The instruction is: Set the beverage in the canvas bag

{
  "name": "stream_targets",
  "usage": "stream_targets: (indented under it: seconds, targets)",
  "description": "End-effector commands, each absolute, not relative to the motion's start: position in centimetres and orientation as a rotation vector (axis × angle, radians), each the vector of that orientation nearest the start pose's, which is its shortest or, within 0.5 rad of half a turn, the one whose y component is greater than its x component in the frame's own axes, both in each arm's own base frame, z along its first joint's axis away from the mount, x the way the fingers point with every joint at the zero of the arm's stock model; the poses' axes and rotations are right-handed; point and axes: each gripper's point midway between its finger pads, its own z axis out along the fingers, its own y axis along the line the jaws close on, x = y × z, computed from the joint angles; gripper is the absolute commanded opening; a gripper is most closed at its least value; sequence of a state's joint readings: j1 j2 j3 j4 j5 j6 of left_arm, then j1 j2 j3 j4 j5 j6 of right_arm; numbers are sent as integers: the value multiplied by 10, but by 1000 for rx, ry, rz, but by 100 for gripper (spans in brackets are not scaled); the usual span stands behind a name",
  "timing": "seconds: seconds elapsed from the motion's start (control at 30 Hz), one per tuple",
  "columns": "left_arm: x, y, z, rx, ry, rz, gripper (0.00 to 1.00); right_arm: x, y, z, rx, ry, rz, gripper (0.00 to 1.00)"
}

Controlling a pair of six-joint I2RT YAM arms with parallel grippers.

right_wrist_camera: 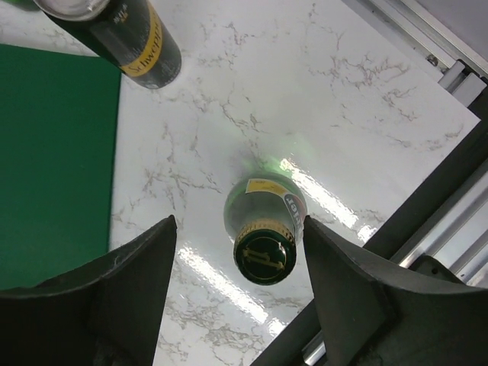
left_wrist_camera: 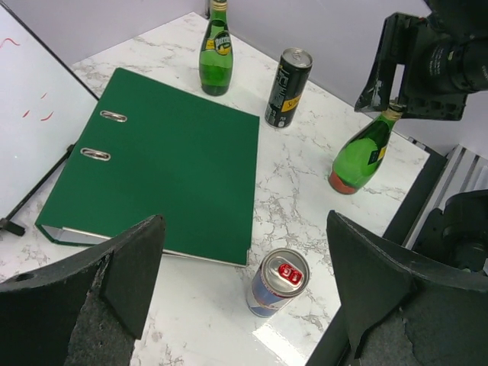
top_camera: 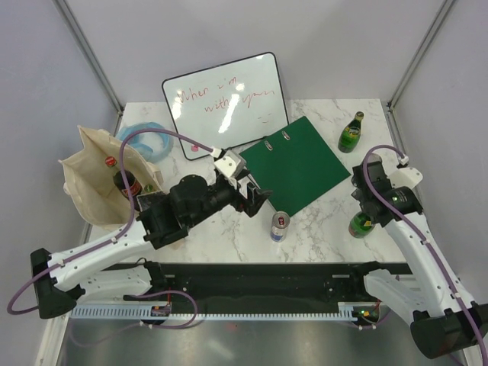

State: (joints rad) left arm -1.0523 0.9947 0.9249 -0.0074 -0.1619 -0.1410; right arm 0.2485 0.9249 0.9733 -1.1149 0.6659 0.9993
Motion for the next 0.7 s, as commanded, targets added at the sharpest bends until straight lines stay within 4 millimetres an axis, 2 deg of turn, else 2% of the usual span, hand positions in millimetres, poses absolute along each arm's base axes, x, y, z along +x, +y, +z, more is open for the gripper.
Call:
stream_targets:
  seconds: [0.0,0.13,0.3,0.67]
  targets:
    - [205,-297,322,569,1590,-746,93,210,-28,159,1023,2158,-330,73]
    - [209,-292,320,546,1597,-713,93,203,-33,159,1010,2145,-349,68]
    - [211,-294,315,548,1610,-706,93,201,-38,162,991,2146,-387,59]
    - [210,-290,316,534,1610,-706,93,205,-44,165,936,2149,-450,56]
